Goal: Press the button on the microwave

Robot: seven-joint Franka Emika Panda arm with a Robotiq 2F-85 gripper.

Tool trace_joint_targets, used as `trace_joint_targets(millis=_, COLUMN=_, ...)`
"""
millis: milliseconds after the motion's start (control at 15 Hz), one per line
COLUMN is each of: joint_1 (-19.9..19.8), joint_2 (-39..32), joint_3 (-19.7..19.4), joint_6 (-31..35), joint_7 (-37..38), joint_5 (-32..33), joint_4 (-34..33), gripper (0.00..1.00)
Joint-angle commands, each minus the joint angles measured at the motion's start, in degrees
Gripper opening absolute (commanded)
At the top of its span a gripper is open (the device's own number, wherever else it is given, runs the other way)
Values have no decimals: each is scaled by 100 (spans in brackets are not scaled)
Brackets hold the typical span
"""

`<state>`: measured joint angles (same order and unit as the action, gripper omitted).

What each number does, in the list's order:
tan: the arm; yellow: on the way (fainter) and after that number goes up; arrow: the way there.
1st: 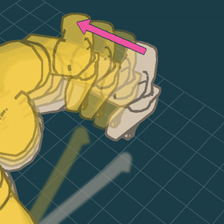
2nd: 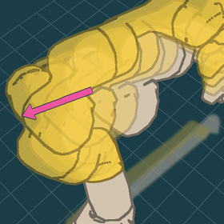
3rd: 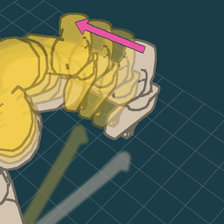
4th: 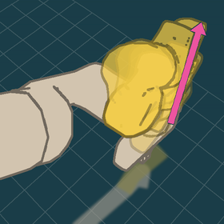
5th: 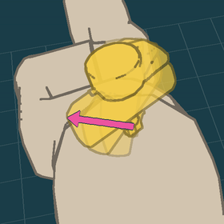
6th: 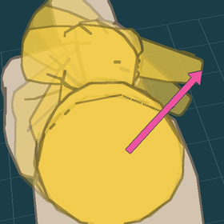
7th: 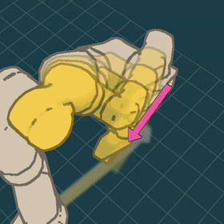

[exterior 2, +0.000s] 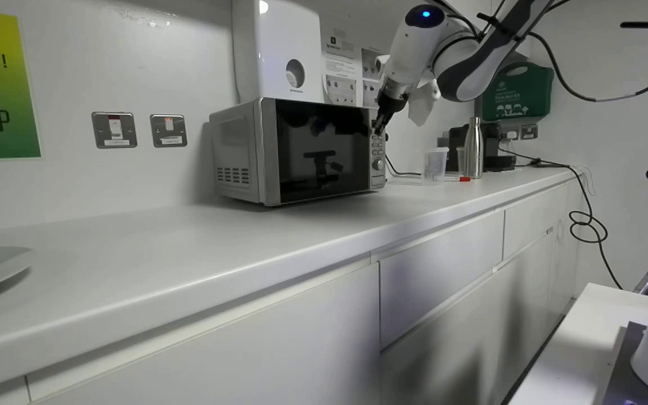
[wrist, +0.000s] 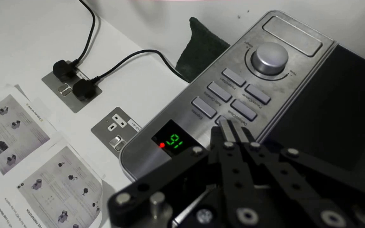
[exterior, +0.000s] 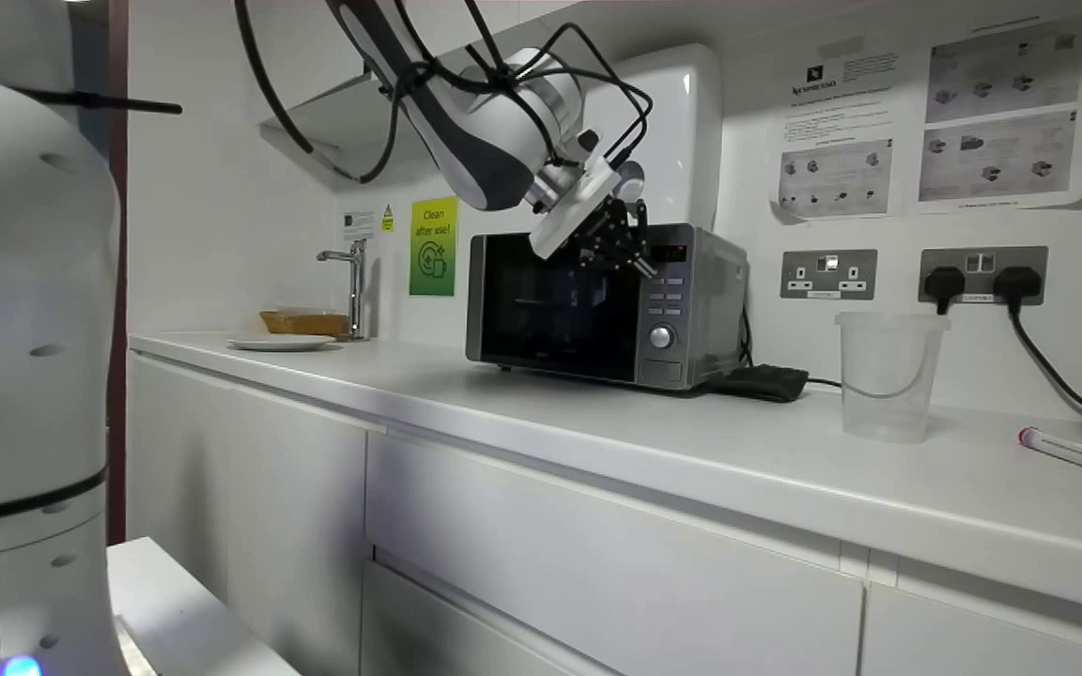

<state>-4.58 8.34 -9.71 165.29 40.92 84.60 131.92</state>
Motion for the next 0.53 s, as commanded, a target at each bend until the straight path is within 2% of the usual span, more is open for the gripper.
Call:
trace_joint_targets(millis=0, joint_1=-44, joint_2=-230, joint_3=-74, joint_6=198, joint_7=173, joint_5=69, joint_4=-252, gripper=0)
trace_joint_targets(millis=467, joint_1=-23, joint_2=-334, joint_3=-117, joint_6=194, joint_7=210, joint_5=67, joint_4=-297, gripper=0)
